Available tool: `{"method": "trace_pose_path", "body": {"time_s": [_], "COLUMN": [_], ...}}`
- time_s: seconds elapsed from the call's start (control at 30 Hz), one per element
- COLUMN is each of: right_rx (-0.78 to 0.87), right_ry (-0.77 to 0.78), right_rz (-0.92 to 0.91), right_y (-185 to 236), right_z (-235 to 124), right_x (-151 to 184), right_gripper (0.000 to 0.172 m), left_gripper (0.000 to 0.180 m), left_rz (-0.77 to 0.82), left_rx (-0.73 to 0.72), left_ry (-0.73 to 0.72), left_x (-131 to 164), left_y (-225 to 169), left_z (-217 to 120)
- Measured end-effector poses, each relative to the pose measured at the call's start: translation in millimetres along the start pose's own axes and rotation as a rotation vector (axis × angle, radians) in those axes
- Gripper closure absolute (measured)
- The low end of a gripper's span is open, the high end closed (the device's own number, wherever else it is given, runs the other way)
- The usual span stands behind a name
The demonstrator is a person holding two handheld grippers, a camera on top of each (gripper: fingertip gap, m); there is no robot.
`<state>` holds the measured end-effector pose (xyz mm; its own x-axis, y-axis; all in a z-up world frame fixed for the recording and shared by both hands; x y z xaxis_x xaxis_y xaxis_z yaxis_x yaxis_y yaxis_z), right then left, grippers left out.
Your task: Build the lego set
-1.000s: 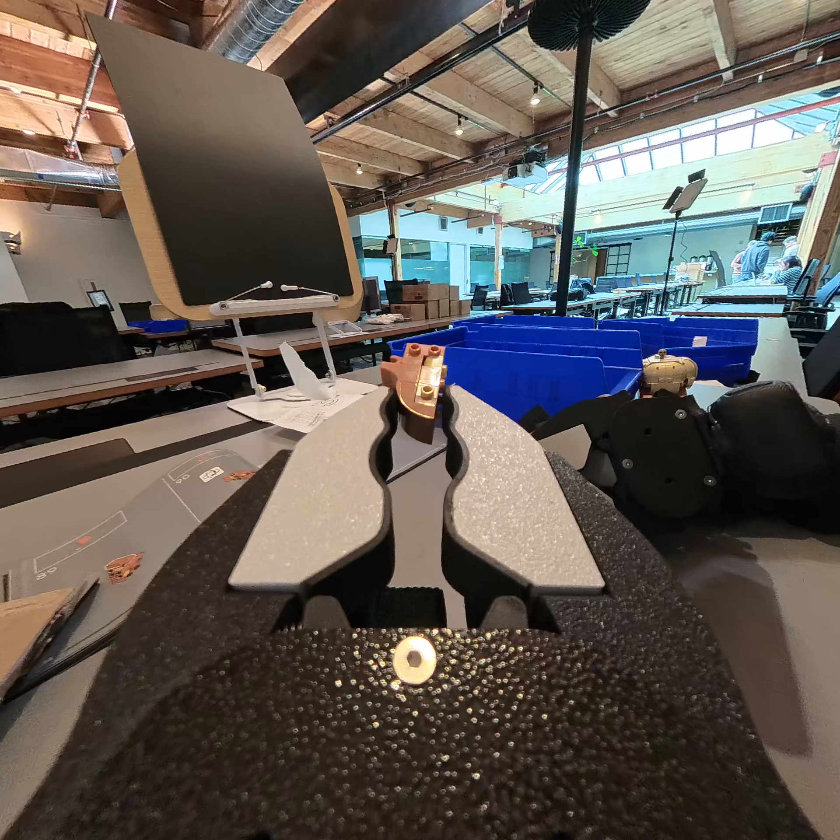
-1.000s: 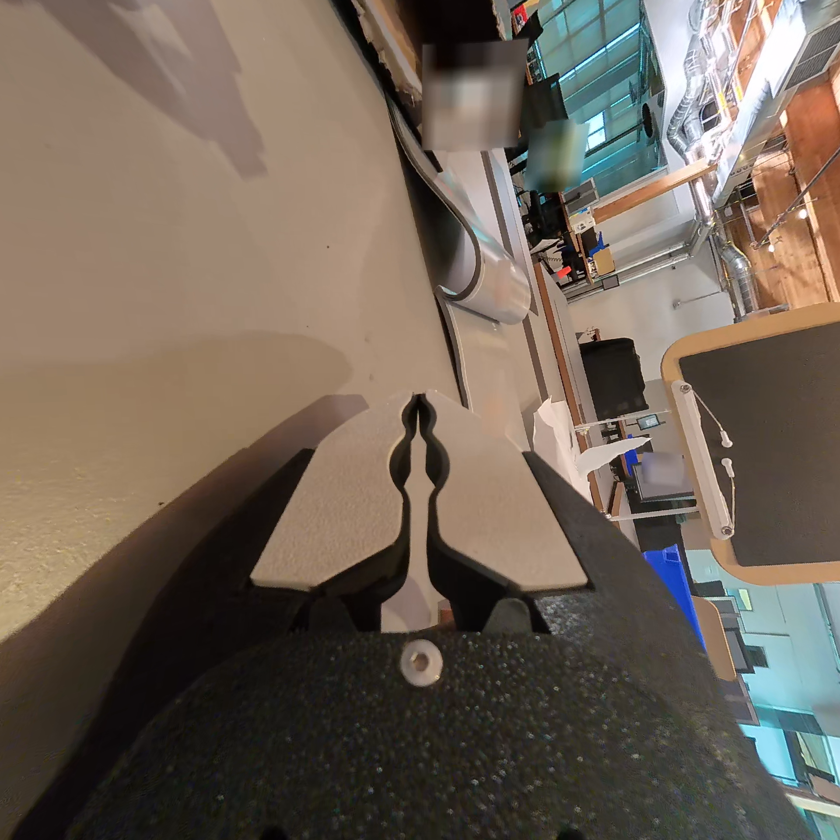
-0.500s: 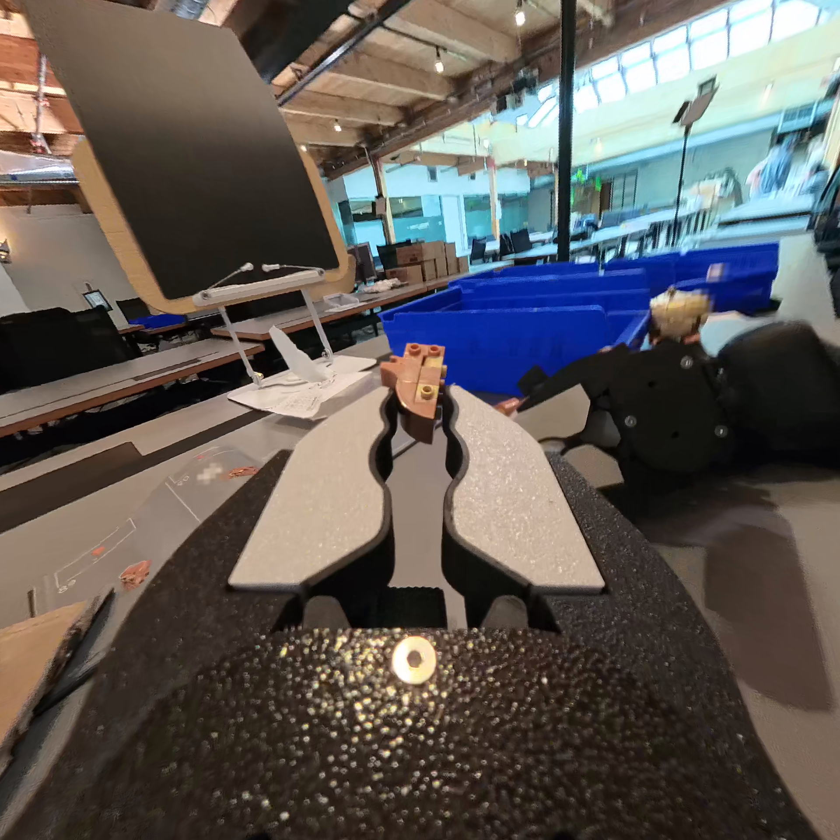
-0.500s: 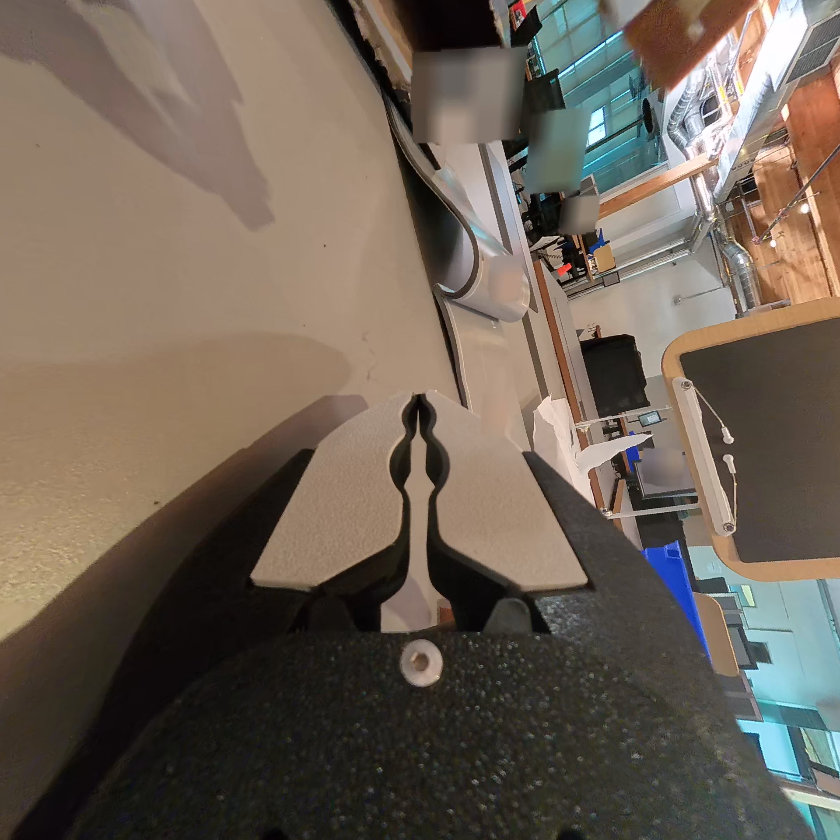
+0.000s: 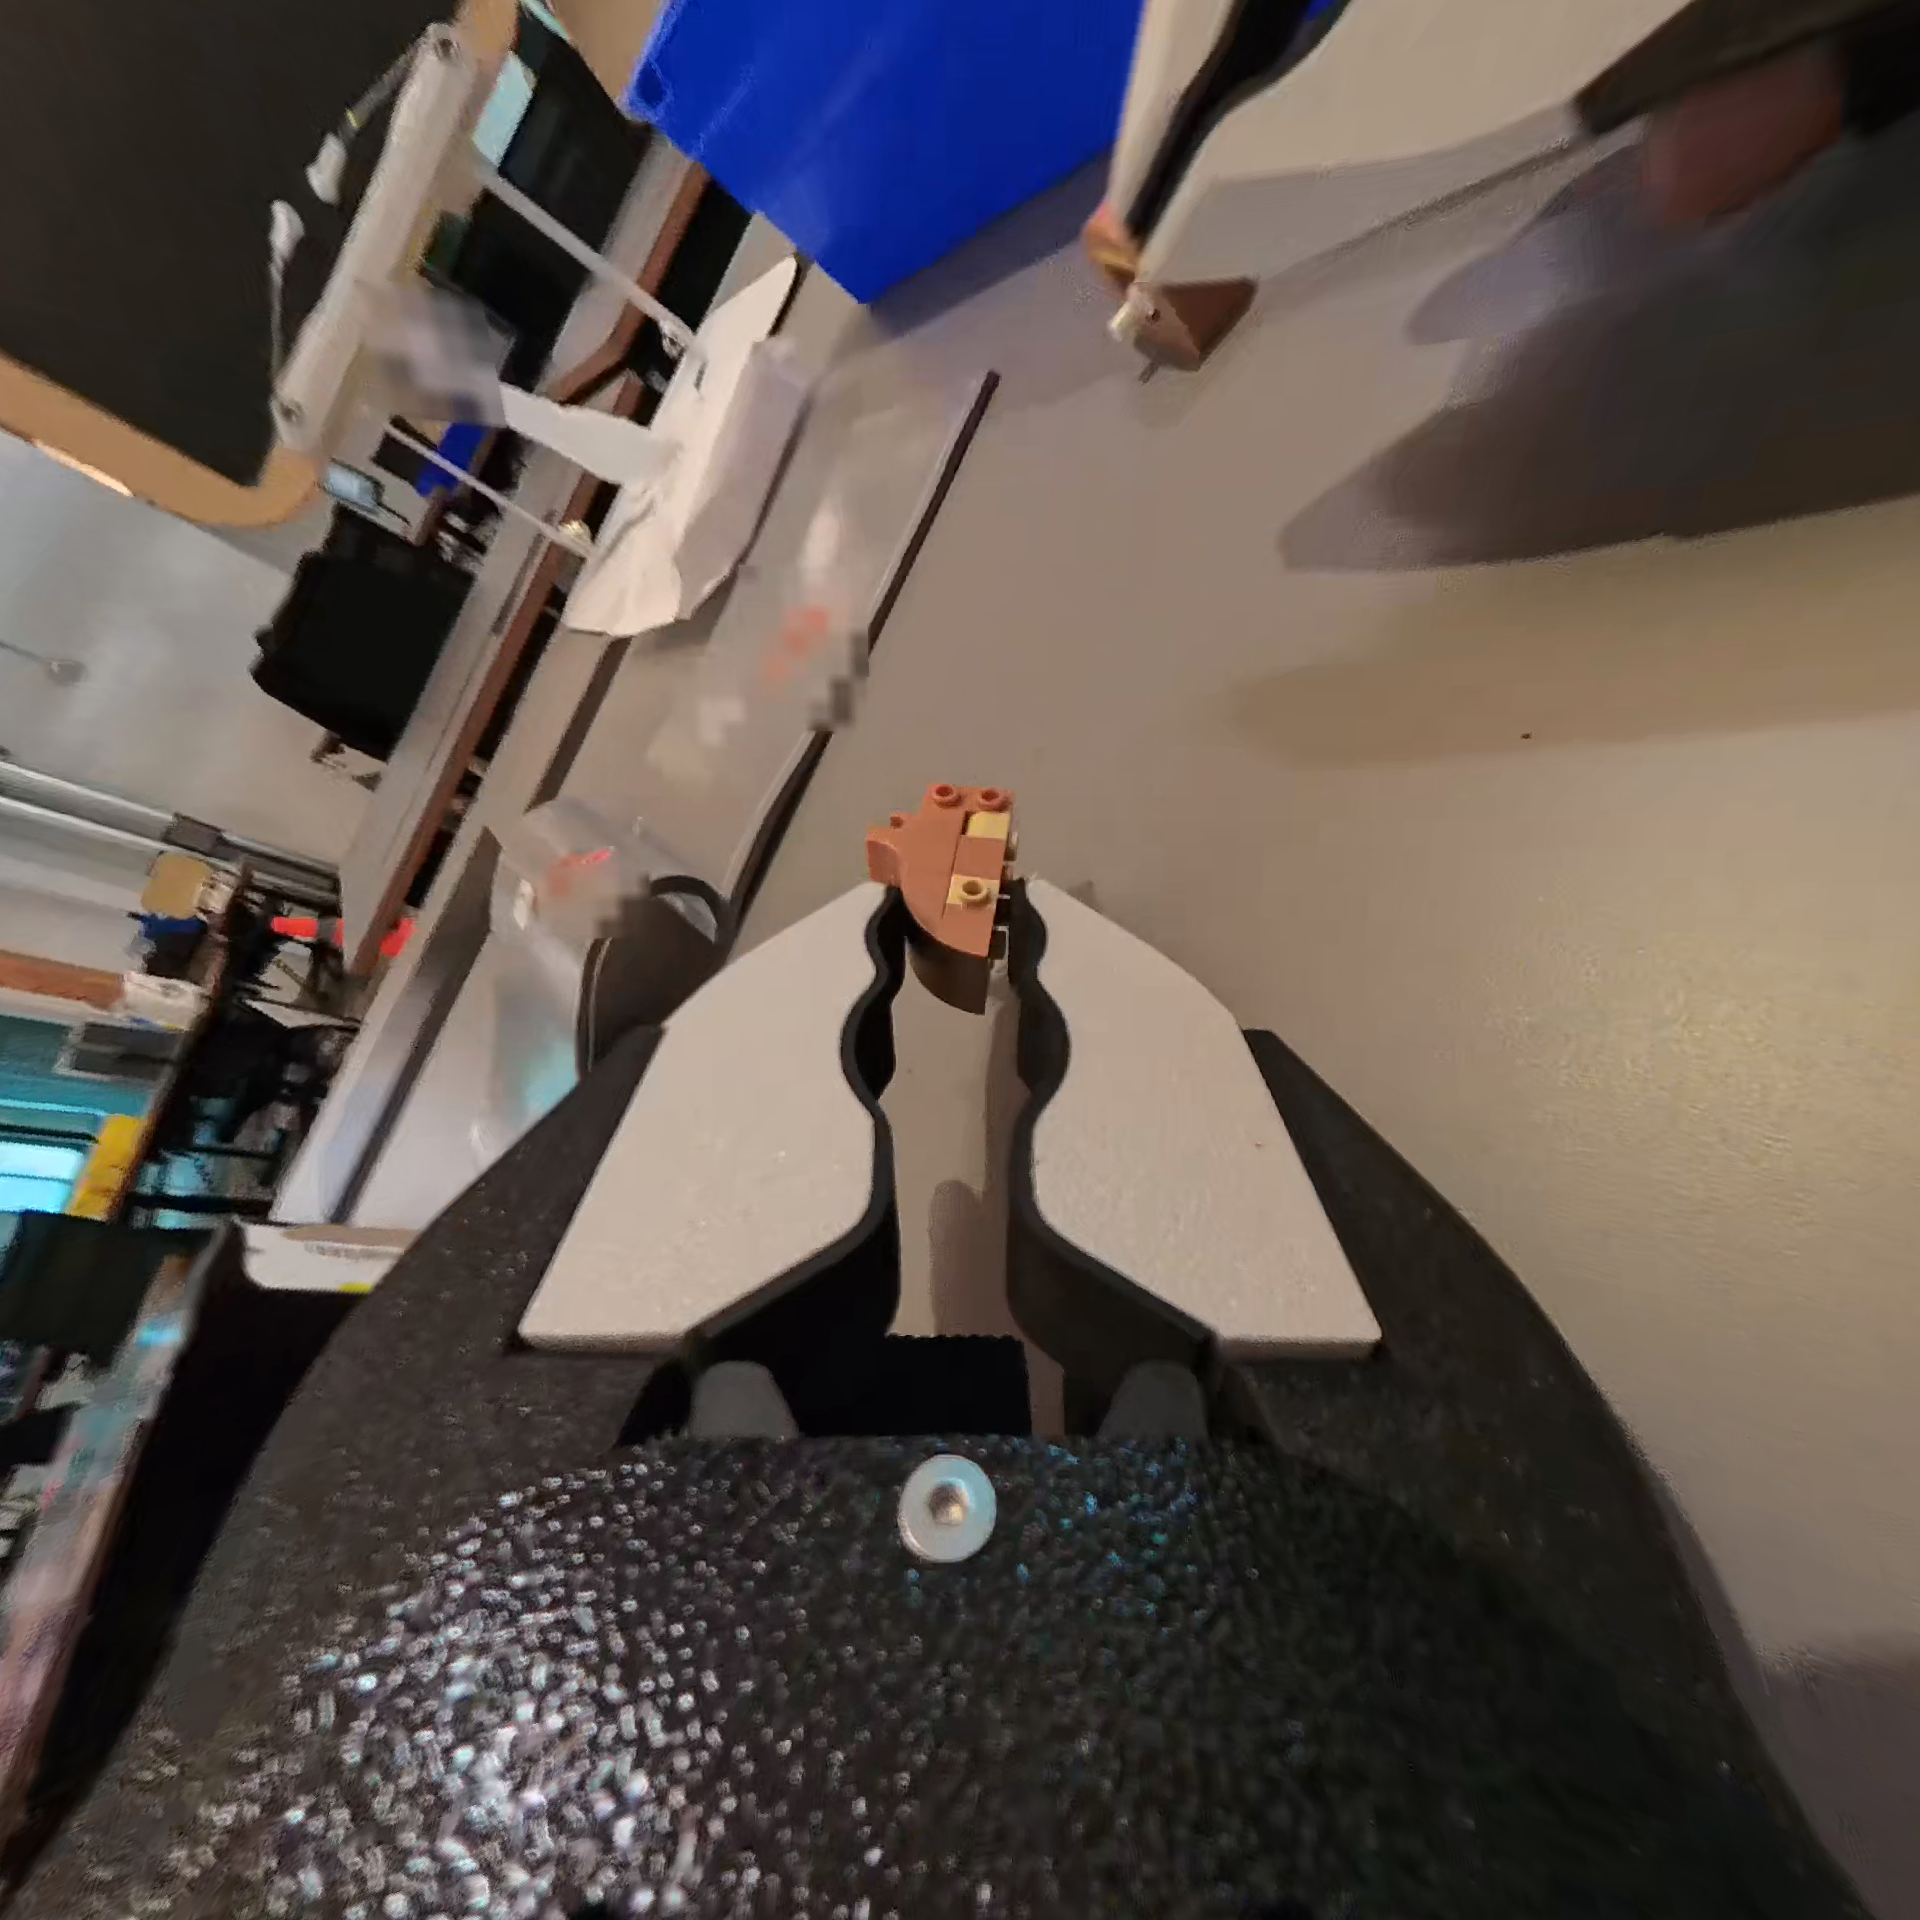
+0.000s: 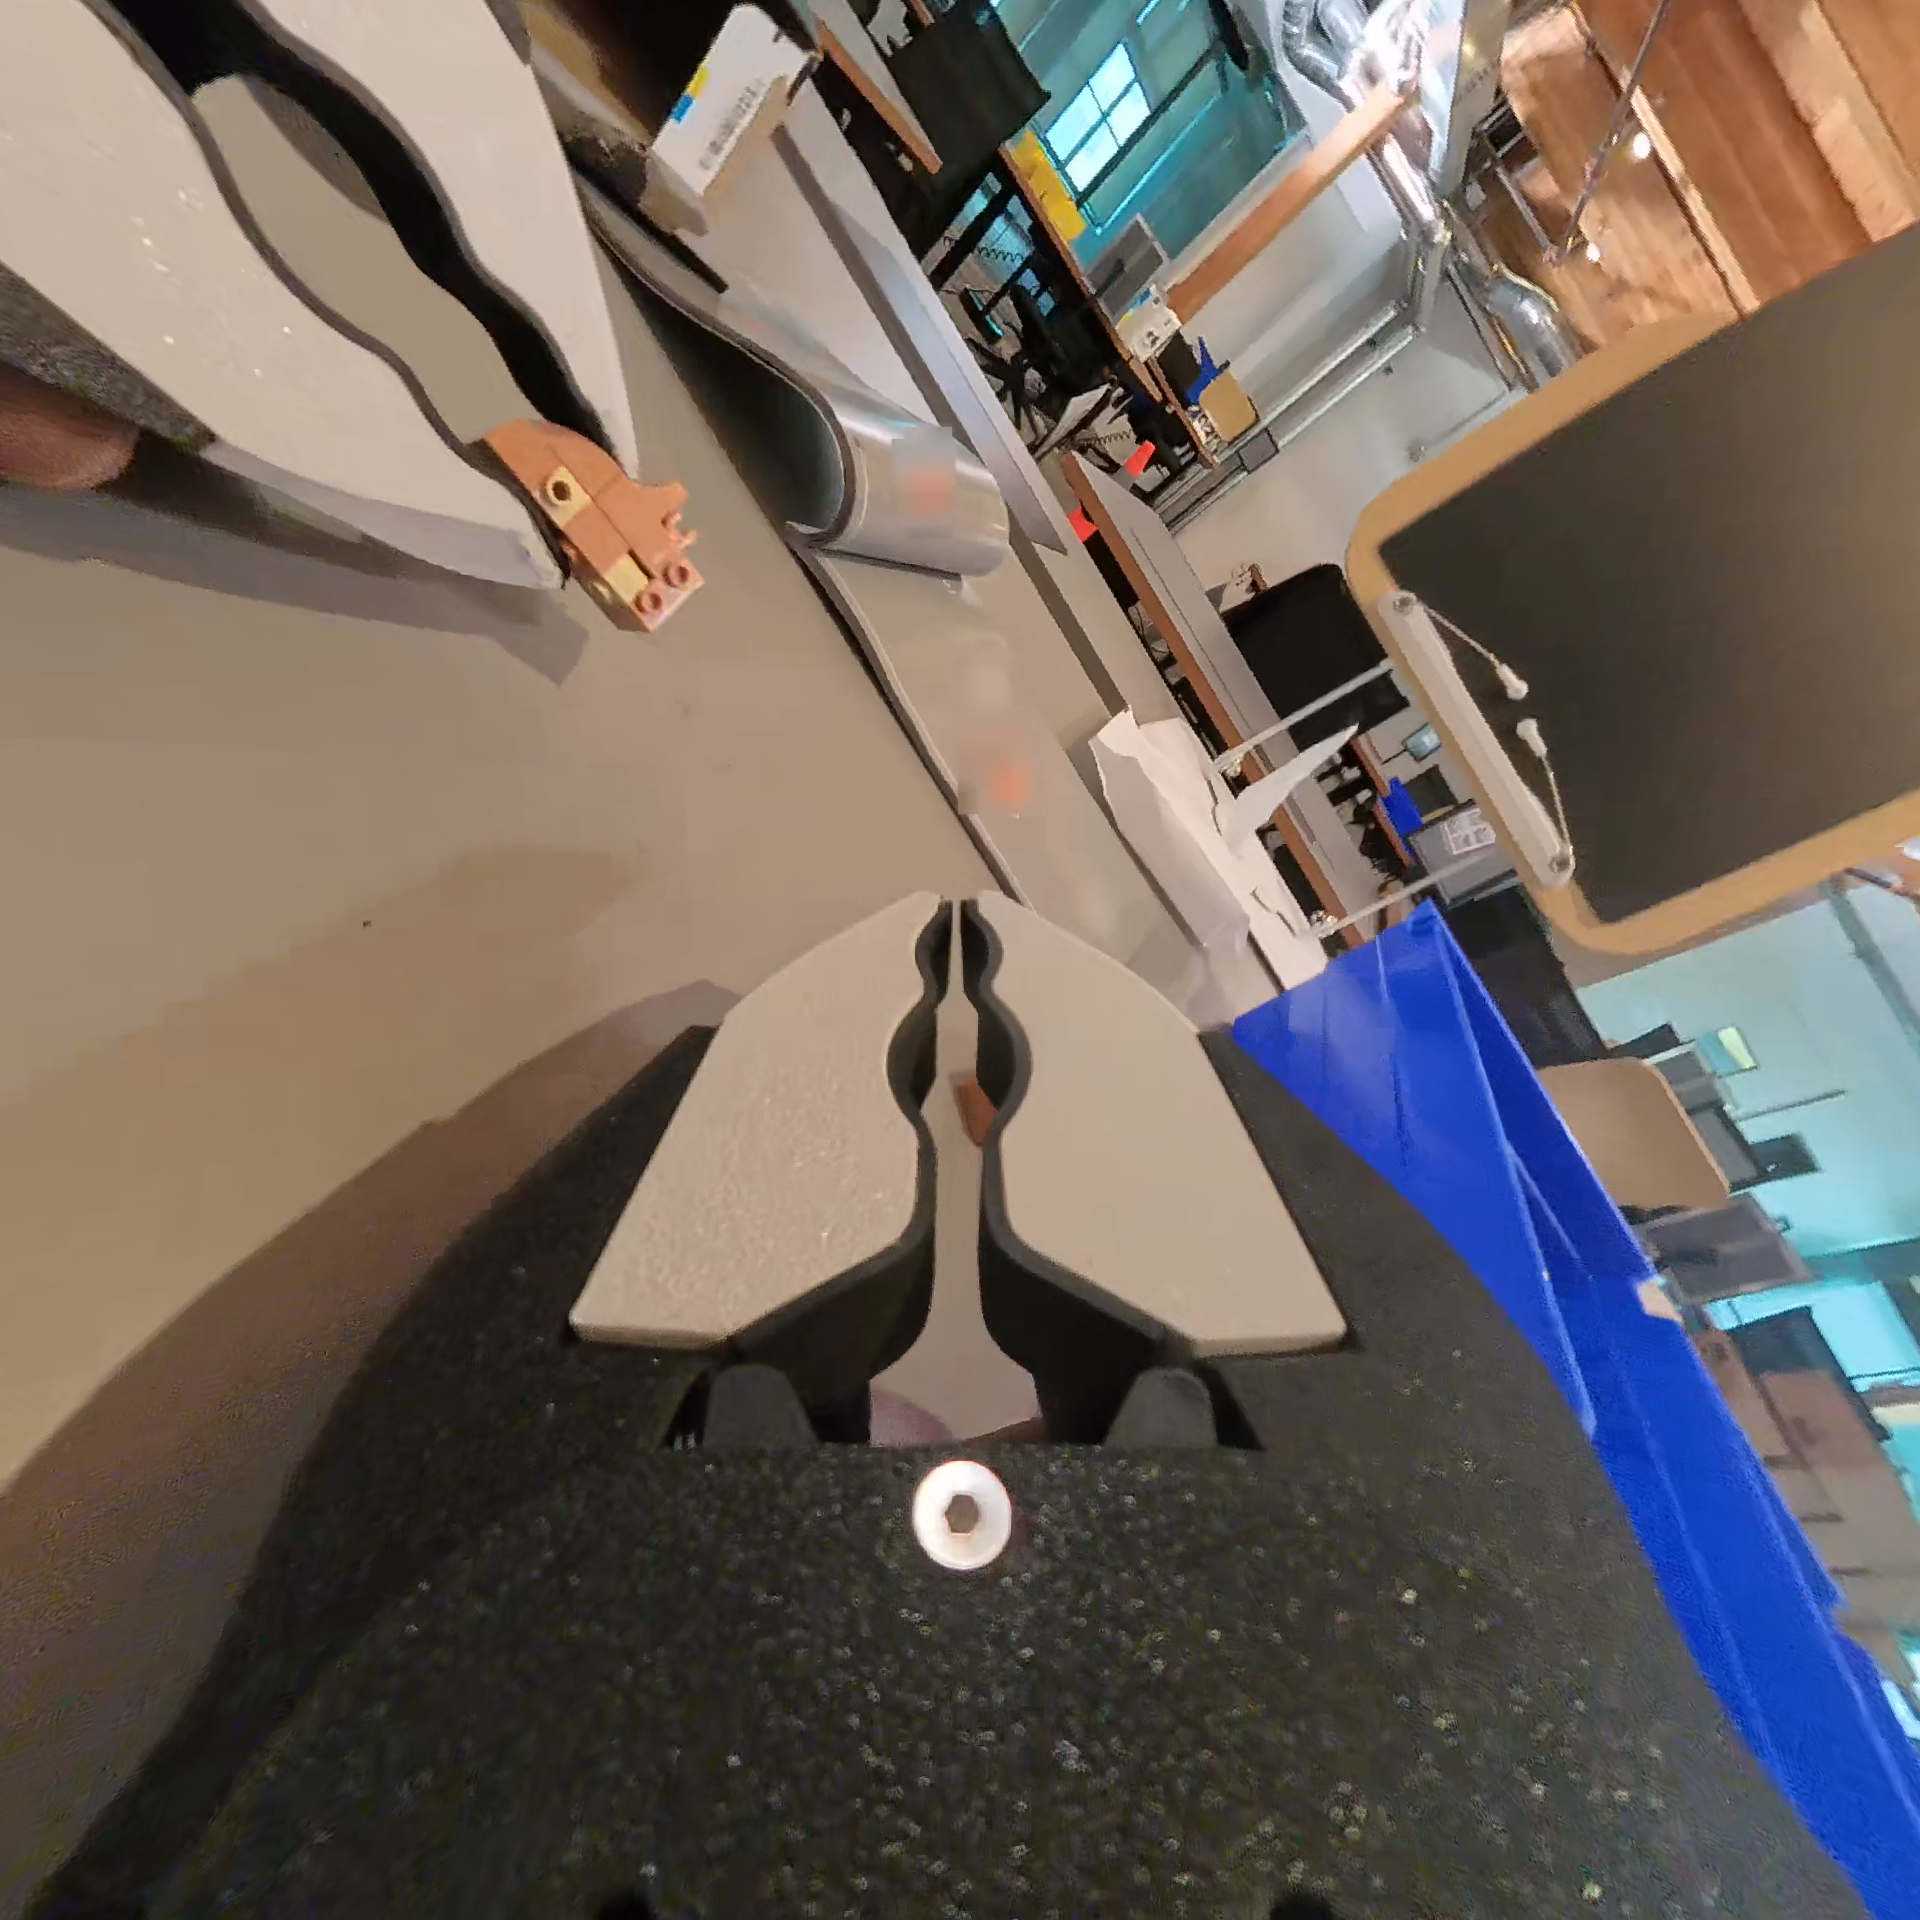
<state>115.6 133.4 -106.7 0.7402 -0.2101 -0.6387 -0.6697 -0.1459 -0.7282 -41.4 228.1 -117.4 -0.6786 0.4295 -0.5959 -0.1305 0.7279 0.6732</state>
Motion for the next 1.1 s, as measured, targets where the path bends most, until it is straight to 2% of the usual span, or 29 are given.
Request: {"method": "trace_pose_path", "body": {"time_s": [0.07, 0.27, 0.33, 0.4, 0.47, 0.53, 0.6, 0.67, 0.77, 0.87, 0.9, 0.93, 0.97, 1.03, 1.1], "right_rx": [-0.007, 0.007, 0.019, 0.071, 0.086, 0.008, -0.154, -0.360, -0.672, -0.981, -1.077, -1.186, -1.242, -1.240, -1.220], "right_ry": [-0.007, -0.021, -0.037, -0.122, -0.303, -0.477, -0.578, -0.606, -0.486, -0.273, -0.185, -0.036, 0.082, 0.183, 0.386], "right_rz": [0.040, 0.121, 0.126, 0.110, 0.070, -0.035, -0.147, -0.279, -0.541, -0.690, -0.735, -0.783, -0.794, -0.739, -0.668], "right_y": [0.1, 0.3, 3.7, 16.8, 41.2, 85.8, 144.7, 212.7, 314.3, 381.8, 399.4, 414.0, 427.5, 458.5, 490.7], "right_z": [-9.5, -33.1, -41.0, -62.1, -99.7, -139.8, -166.3, -173.3, -142.1, -77.6, -50.0, -21.2, 9.7, 79.4, 151.3], "right_x": [1.8, 4.9, 2.4, -4.4, -18.4, -29.0, -26.9, -7.9, 50.5, 115.3, 134.7, 149.6, 160.8, 184.2, 223.2], "right_gripper": [0.168, 0.166, 0.166, 0.163, 0.164, 0.167, 0.168, 0.168, 0.167, 0.165, 0.165, 0.161, 0.151, 0.147, 0.146], "left_gripper": [0.158, 0.124, 0.115, 0.114, 0.115, 0.121, 0.126, 0.133, 0.139, 0.138, 0.134, 0.140, 0.142, 0.136, 0.136], "left_rz": [-0.065, -0.239, -0.275, -0.296, -0.320, -0.439, -0.600, -0.706, -0.895, -1.088, -1.149, -1.157, -1.171, -1.340, -1.516], "left_rx": [0.029, 0.046, 0.012, -0.083, -0.227, -0.303, -0.302, -0.295, -0.319, -0.284, -0.308, -0.289, -0.310, -0.335, -0.367], "left_ry": [0.025, 0.076, 0.098, 0.111, 0.022, -0.175, -0.360, -0.468, -0.453, -0.288, -0.327, -0.378, -0.364, -0.333, -0.331], "left_x": [1.1, 4.4, 6.0, 6.6, 1.9, -0.8, 10.7, 36.6, 92.3, 148.3, 156.7, 159.1, 167.0, 189.8, 210.5], "left_y": [2.1, 3.8, 0.6, -9.6, -27.2, -56.8, -97.5, -146.5, -221.4, -281.9, -287.2, -283.5, -281.4, -279.2, -281.9], "left_z": [-4.1, -21.2, -31.1, -52.2, -90.7, -139.0, -180.6, -206.8, -218.3, -215.1, -219.4, -228.8, -234.5, -244.7, -260.7]}}
Point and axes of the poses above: each gripper's, where its closed fingertips meet, z out along the fingers, x out of its underside, y = z × x across the jaws, the point moved 10 cm from there along -z, back along the fingers, and after that the axes turned 4 degrees about y, right-handed, at the moved point
